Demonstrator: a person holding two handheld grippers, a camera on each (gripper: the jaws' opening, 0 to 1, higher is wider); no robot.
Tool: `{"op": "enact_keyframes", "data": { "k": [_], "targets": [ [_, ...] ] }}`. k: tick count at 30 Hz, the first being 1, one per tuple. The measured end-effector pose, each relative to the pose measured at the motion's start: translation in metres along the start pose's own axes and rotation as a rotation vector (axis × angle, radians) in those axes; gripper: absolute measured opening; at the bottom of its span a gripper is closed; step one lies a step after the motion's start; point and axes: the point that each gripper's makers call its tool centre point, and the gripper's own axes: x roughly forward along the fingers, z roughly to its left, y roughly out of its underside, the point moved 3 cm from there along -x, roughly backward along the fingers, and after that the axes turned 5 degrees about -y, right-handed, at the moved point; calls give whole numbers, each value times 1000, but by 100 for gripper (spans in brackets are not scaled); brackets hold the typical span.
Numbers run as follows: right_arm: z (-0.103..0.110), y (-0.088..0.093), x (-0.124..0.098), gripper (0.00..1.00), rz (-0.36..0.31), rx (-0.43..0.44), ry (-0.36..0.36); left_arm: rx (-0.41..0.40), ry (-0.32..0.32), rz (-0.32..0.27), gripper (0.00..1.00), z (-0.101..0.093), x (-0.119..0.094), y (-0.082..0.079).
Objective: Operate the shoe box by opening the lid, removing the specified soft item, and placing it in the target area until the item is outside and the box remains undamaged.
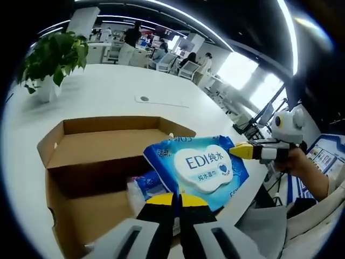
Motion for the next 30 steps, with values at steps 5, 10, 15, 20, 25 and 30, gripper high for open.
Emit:
{"op": "enact_keyframes", "data": {
  "k": [5,10,15,20,25,30],
  "targets": [
    [-10,-3,-9,0,-10,10,19,9,4,-7,0,-11,8,-5],
    [-23,-5,-19,0,-17,22,39,29,13,-5,0,-24,18,-10],
    [-35,-7,-28,0,-25,32,58,43,23,-3,0,-34,26,-13],
    [-45,-8,-36,0,-29,34,75,49,35,2,0,-44,36,-16],
    [-55,-8,-43,0,-35,39,91,62,43,1,0,-54,43,-19],
    [-66,-9,-52,0,-43,48,110,75,56,6,0,-64,52,-22]
  ]
}}
